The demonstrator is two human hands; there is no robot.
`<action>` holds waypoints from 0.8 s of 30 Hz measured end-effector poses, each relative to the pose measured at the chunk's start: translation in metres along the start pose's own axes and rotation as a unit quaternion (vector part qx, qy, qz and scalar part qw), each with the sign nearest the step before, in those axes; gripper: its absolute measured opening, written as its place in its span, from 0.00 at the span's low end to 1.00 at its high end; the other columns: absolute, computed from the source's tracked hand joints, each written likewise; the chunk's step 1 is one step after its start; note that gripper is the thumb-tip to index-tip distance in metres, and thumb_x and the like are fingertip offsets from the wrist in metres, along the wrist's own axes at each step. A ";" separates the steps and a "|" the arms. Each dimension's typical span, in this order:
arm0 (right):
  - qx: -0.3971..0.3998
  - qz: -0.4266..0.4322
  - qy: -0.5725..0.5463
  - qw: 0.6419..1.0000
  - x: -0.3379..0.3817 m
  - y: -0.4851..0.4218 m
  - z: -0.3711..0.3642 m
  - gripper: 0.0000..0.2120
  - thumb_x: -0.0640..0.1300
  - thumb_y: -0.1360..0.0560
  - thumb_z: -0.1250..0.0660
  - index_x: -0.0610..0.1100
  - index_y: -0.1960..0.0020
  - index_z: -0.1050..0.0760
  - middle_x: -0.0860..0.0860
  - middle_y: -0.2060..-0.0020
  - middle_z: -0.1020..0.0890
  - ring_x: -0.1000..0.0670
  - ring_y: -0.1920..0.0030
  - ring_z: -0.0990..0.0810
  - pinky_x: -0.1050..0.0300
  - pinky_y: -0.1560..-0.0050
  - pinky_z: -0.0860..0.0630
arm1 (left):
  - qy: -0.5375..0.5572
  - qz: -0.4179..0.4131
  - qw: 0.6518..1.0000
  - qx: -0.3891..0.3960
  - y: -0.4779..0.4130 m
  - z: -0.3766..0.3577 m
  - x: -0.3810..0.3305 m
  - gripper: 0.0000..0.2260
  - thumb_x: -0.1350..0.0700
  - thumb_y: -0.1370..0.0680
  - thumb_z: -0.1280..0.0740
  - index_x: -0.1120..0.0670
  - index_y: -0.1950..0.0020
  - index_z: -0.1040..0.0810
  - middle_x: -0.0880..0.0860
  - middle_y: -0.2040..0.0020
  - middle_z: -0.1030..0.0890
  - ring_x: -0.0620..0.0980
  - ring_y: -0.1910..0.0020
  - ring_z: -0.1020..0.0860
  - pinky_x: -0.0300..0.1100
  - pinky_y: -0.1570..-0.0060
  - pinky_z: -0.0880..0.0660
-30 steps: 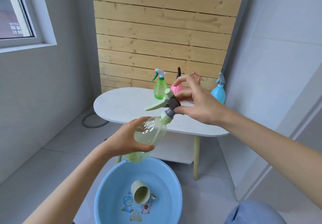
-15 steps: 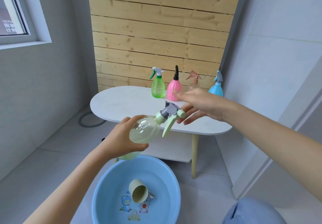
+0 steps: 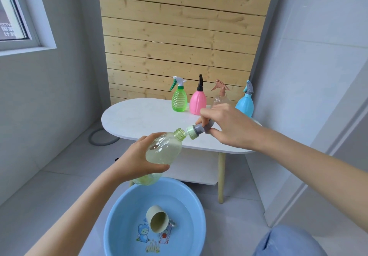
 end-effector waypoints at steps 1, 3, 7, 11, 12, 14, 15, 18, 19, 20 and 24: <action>-0.005 -0.010 0.002 1.000 -0.003 0.001 0.001 0.14 0.37 0.28 0.33 0.53 0.57 0.35 0.50 0.57 0.17 0.42 0.57 0.22 0.43 0.54 0.25 | -0.003 0.003 1.000 -0.006 -0.001 0.000 0.001 0.37 0.43 0.39 0.25 0.36 0.33 0.35 0.44 0.40 0.26 0.39 0.42 0.28 0.39 0.43 0.32; -0.012 -0.052 -0.007 0.999 -0.015 0.005 0.003 0.10 0.37 0.28 0.32 0.48 0.55 0.32 0.47 0.58 0.18 0.40 0.56 0.22 0.42 0.54 0.25 | -0.005 0.014 1.000 -0.027 -0.003 0.001 0.006 0.36 0.48 0.35 0.22 0.40 0.31 0.35 0.46 0.40 0.26 0.43 0.42 0.28 0.40 0.43 0.32; 0.004 -0.110 -0.043 0.993 -0.031 0.014 0.006 0.19 0.37 0.28 0.32 0.50 0.40 0.30 0.48 0.57 0.18 0.42 0.52 0.21 0.44 0.49 0.24 | -0.016 0.045 0.997 -0.064 -0.005 0.003 0.017 0.36 0.49 0.35 0.22 0.43 0.30 0.35 0.46 0.41 0.27 0.45 0.43 0.28 0.40 0.45 0.34; 0.029 -0.131 -0.046 0.990 -0.034 0.023 0.013 0.18 0.34 0.27 0.33 0.48 0.39 0.25 0.53 0.63 0.24 0.52 0.62 0.26 0.48 0.49 0.25 | -0.023 0.105 0.992 -0.069 -0.009 0.001 0.034 0.38 0.47 0.35 0.22 0.44 0.30 0.35 0.49 0.40 0.27 0.48 0.42 0.27 0.46 0.42 0.29; 0.027 -0.140 -0.047 0.989 -0.037 0.025 0.014 0.16 0.35 0.27 0.32 0.47 0.42 0.24 0.53 0.64 0.24 0.52 0.62 0.26 0.47 0.49 0.24 | -0.021 0.120 0.990 -0.068 -0.010 0.000 0.038 0.38 0.46 0.35 0.22 0.45 0.29 0.35 0.50 0.40 0.27 0.48 0.43 0.27 0.48 0.41 0.29; 0.022 -0.162 -0.053 0.985 -0.042 0.030 0.016 0.13 0.35 0.27 0.32 0.46 0.45 0.24 0.53 0.64 0.24 0.50 0.60 0.24 0.47 0.51 0.24 | -0.022 0.148 0.987 -0.061 -0.011 -0.003 0.044 0.39 0.45 0.35 0.23 0.47 0.29 0.36 0.52 0.40 0.26 0.49 0.43 0.26 0.49 0.41 0.28; 0.021 -0.174 -0.056 0.983 -0.046 0.033 0.017 0.13 0.35 0.27 0.32 0.46 0.46 0.24 0.52 0.64 0.23 0.49 0.60 0.24 0.47 0.51 0.23 | -0.022 0.159 0.985 -0.057 -0.012 -0.004 0.046 0.39 0.45 0.35 0.23 0.48 0.28 0.36 0.52 0.40 0.26 0.50 0.43 0.26 0.49 0.41 0.28; 0.018 -0.210 -0.067 0.975 -0.057 0.040 0.018 0.13 0.34 0.27 0.33 0.46 0.46 0.25 0.48 0.60 0.21 0.47 0.58 0.22 0.49 0.51 0.23 | -0.024 0.176 0.983 -0.057 -0.013 -0.007 0.048 0.38 0.45 0.34 0.23 0.50 0.29 0.36 0.53 0.41 0.25 0.50 0.43 0.26 0.48 0.42 0.28; 0.014 -0.223 -0.075 0.972 -0.061 0.042 0.017 0.13 0.34 0.27 0.33 0.47 0.45 0.25 0.48 0.59 0.20 0.46 0.57 0.21 0.50 0.51 0.23 | -0.021 0.177 0.982 -0.060 -0.013 -0.008 0.048 0.38 0.45 0.34 0.23 0.51 0.29 0.36 0.52 0.42 0.25 0.50 0.44 0.26 0.47 0.43 0.28; 0.008 -0.235 -0.083 0.968 -0.066 0.043 0.015 0.14 0.35 0.27 0.33 0.47 0.44 0.25 0.48 0.58 0.19 0.46 0.56 0.21 0.50 0.50 0.23 | -0.018 0.177 0.982 -0.064 -0.014 -0.007 0.048 0.38 0.45 0.34 0.23 0.51 0.29 0.36 0.51 0.43 0.26 0.50 0.44 0.26 0.47 0.44 0.28; -0.010 -0.277 -0.136 0.951 -0.086 0.045 0.002 0.13 0.36 0.27 0.31 0.49 0.46 0.25 0.50 0.60 0.19 0.44 0.56 0.19 0.50 0.48 0.23 | -0.017 0.181 0.981 -0.061 -0.019 -0.006 0.048 0.38 0.43 0.34 0.23 0.50 0.29 0.36 0.49 0.44 0.26 0.49 0.44 0.26 0.46 0.45 0.28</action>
Point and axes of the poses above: each hand's wrist, its own y-axis away from the middle knuckle, its own z-axis out of the back of the hand, x = y × z, the point moved 6 cm from there along -y, towards the middle knuckle
